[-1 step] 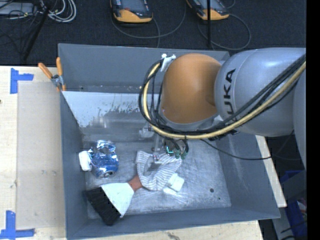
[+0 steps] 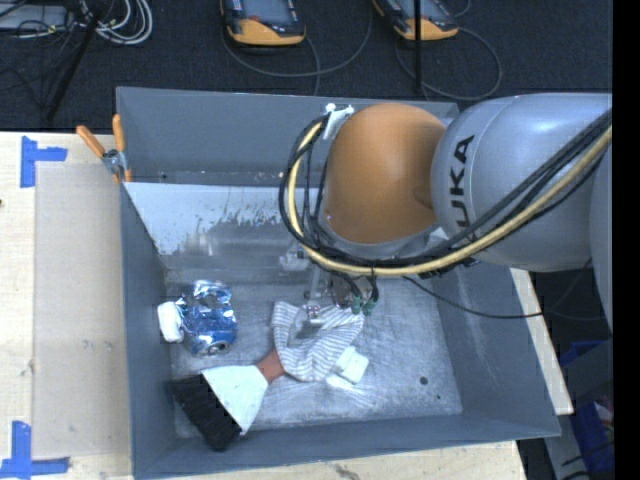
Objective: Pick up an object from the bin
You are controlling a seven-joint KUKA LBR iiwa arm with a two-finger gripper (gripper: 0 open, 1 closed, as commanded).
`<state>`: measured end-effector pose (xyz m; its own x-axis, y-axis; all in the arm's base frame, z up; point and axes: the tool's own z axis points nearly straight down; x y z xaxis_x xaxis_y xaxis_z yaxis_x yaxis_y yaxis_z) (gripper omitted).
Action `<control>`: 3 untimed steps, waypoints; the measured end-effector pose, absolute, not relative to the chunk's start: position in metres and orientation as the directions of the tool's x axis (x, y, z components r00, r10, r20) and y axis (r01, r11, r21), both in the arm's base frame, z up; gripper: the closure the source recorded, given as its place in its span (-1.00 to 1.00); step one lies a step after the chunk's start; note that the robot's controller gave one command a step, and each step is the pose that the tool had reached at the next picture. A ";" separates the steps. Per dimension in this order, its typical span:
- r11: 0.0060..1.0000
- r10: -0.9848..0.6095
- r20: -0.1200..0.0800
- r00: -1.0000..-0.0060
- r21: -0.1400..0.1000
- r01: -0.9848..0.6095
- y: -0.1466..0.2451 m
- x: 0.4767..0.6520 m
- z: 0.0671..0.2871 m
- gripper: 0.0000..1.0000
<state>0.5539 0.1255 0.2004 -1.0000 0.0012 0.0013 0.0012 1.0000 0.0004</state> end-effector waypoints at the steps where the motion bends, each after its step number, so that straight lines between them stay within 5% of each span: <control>1: 0.998 -0.058 -0.005 -0.998 0.001 -0.058 0.094 0.590 0.134 -1.00; 2: 0.999 -0.044 0.000 -0.999 0.012 -0.044 0.049 0.609 0.075 -1.00; 3: 1.000 -0.016 -0.002 -1.000 0.001 -0.016 0.061 0.600 0.108 -1.00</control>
Offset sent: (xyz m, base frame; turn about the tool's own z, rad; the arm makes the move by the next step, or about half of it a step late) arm 0.0520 -0.0793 -0.1304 -0.0560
